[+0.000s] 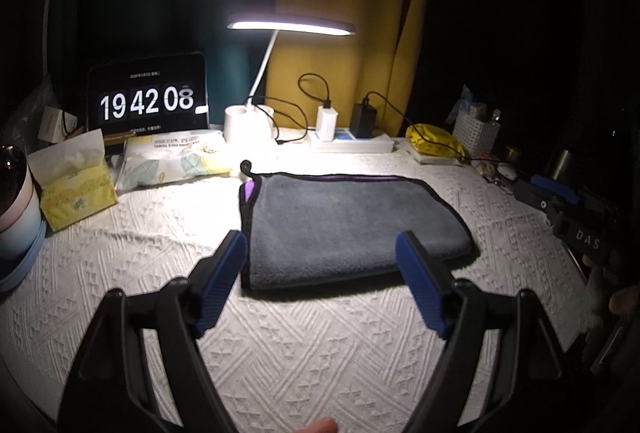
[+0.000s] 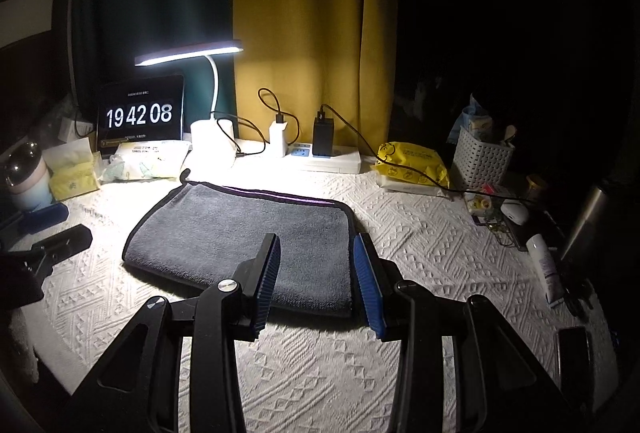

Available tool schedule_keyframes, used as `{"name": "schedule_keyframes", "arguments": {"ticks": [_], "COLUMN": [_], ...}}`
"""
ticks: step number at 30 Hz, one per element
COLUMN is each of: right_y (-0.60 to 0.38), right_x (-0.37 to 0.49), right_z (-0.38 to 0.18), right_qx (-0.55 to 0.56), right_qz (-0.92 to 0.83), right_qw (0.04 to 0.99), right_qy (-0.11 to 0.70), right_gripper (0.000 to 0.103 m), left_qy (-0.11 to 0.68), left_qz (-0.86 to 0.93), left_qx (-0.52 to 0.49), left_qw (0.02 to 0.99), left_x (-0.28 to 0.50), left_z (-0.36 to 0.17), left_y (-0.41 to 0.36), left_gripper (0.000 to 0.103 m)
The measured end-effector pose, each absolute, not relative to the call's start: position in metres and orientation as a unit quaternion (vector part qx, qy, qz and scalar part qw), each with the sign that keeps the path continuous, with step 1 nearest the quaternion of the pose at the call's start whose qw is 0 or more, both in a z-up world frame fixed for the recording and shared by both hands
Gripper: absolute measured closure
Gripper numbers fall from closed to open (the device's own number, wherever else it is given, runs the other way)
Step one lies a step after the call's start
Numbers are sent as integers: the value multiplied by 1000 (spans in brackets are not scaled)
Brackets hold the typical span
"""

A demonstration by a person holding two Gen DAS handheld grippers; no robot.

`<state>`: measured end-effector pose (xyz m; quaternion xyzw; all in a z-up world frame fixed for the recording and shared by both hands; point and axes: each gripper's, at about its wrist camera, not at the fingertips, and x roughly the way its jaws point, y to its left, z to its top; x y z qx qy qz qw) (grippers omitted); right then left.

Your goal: Fold towel

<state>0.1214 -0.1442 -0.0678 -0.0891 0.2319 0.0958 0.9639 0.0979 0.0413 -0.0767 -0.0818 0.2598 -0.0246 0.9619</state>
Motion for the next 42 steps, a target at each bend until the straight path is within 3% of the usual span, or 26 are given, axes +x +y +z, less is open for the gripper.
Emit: {"name": "schedule_keyframes", "arguments": {"ticks": [13, 15, 18, 26, 28, 30, 42], "right_y": [-151, -152, -152, -154, -155, -157, -164], "right_x": [80, 72, 61, 32, 23, 17, -9], "right_z": [-63, -62, -60, -49, -45, -42, -13], "right_qx": [-85, -86, -87, -83, -85, -85, -86], "right_qz": [94, 95, 98, 101, 98, 94, 81], "right_qw": [970, 972, 973, 977, 979, 981, 990], "right_qy": [206, 198, 190, 170, 157, 148, 80], "right_gripper": [62, 62, 62, 62, 60, 46, 44], "left_qy": [213, 198, 177, 160, 149, 142, 59], "left_qz": [-38, -38, -40, -44, -37, -32, -12], "left_qx": [-82, -83, -78, -74, -63, -68, -56], "left_qw": [973, 976, 980, 983, 986, 987, 997], "left_x": [54, 46, 34, 13, 7, 3, -25], "left_z": [-73, -71, -67, -54, -50, -47, -17], "left_y": [27, 25, 21, 15, 14, 16, 19], "left_gripper": [23, 21, 10, 9, 9, 9, 8]}}
